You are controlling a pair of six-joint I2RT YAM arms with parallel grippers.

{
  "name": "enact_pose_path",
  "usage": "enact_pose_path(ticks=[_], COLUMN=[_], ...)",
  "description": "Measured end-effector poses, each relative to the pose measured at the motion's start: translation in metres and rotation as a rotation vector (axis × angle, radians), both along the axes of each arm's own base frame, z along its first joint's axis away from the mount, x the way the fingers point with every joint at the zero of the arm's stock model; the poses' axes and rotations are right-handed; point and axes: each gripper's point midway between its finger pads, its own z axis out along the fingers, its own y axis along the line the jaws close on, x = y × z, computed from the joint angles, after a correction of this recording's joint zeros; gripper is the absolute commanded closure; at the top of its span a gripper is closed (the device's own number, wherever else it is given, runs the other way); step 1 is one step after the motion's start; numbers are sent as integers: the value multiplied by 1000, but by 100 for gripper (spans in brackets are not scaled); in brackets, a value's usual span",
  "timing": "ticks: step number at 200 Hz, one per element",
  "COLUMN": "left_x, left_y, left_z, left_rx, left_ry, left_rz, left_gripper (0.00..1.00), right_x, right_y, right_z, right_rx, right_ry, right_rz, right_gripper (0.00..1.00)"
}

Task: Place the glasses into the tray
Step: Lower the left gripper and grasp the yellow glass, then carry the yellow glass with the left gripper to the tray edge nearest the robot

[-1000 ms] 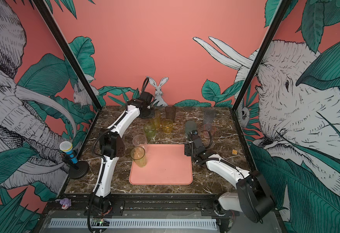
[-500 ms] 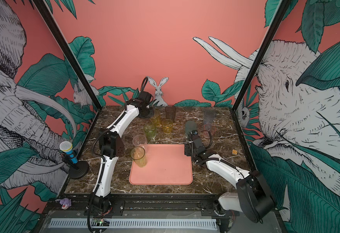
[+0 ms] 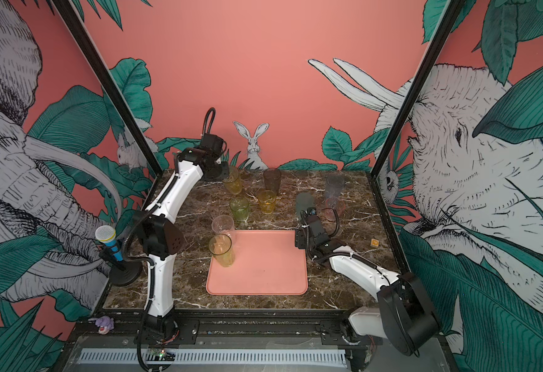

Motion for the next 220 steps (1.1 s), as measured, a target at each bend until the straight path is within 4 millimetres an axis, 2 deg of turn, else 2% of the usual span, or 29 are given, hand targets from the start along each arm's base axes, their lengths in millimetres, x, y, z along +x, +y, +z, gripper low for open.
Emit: enact_pose_path(ticks=[25, 52, 107, 186, 220], left_x=[-16, -35, -87, -180, -213], left_y=[26, 48, 65, 83, 87], left_z=[22, 34, 33, 56, 48], left_rx=[15, 44, 101, 63, 46], left_ry=[-12, -3, 76, 94, 144], left_rz=[33, 59, 40, 24, 14], left_gripper=[100, 100, 100, 100, 100], right_x=[1, 1, 0, 1, 0], right_y=[0, 0, 0, 0, 1], right_z=[0, -3, -4, -4, -4], right_rx=[1, -4, -5, -3, 2], right_ry=[-1, 6, 8, 8, 11], right_rz=[-2, -2, -2, -1, 5], right_gripper=[26, 26, 26, 26, 26])
